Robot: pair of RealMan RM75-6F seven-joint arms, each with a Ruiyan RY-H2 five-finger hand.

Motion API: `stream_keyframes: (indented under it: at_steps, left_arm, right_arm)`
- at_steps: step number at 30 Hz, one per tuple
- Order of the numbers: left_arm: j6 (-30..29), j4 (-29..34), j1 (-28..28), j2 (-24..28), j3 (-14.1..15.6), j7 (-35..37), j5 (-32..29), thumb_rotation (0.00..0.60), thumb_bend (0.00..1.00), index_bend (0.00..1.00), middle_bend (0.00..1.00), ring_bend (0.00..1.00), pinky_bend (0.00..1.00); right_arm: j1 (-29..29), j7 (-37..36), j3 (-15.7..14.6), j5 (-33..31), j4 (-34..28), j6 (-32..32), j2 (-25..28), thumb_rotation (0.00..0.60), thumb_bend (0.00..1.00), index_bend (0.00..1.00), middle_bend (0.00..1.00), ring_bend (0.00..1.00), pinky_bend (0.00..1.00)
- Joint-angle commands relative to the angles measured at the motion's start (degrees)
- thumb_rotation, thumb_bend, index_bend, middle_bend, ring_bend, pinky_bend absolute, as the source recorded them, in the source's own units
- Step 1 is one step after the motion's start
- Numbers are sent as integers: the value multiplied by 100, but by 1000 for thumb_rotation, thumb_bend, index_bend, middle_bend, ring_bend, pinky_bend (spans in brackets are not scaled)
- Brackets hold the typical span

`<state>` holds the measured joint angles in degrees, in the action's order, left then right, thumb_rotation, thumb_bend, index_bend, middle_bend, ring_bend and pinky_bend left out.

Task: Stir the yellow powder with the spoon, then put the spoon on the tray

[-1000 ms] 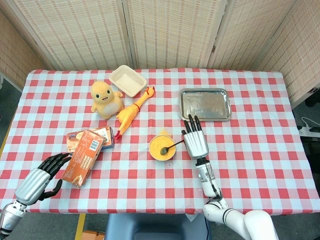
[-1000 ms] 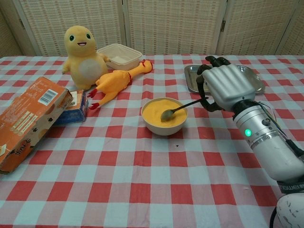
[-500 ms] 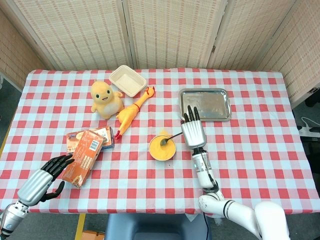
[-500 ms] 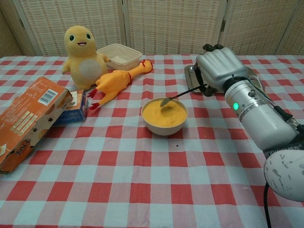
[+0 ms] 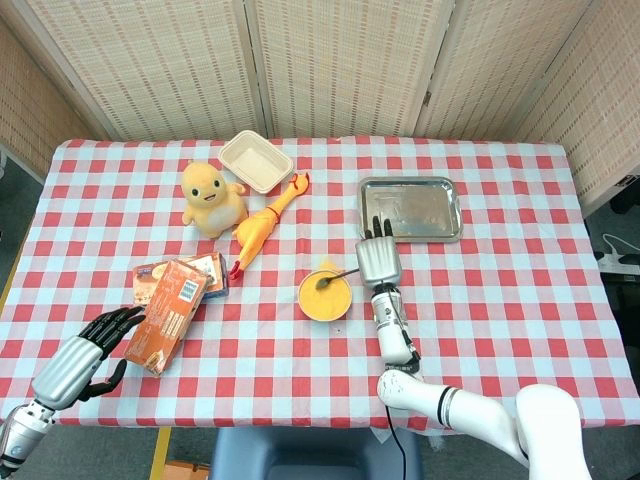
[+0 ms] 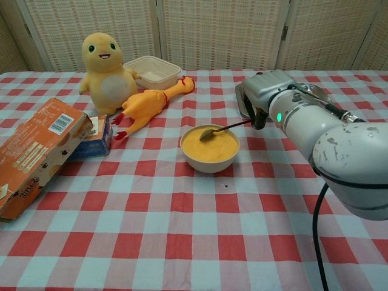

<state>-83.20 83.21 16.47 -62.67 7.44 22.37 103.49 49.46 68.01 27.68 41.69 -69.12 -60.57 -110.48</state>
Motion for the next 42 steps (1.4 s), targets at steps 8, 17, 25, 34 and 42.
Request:
stream_keyframes:
  at_steps: [8,17,25,34,42]
  left_arm:
    - [25,53,-6,-1,8,-102,-22,600,610,0,0,0,95]
    - [79,137,0,-2,7,-236,-41,600,620,0,0,0,95]
    - [115,105,18,2,-30,-153,-130,600,622,0,0,0,95]
    - [88,61,18,3,-48,-80,-148,600,620,0,0,0,95]
    - [42,63,-8,6,-40,-101,-130,600,620,0,0,0,95]
  right_arm:
    - [114,1059,-438,-1346,-1597,-408,1038,600,612,1000,299,28,103]
    - [175,267,-563,-1180,-1871,-632,1264,600,612,1000,299,28,103]
    - [369,-574,-799,-412,-853,-592,713,600,613,1000,299,31,106]
    - [687,-478,-917,-500,-79,-342,262,600,613,1000,299,33,110]
    - [572,297,-1222,-944,-1175,-652,853,600,613,1000,298,33,110]
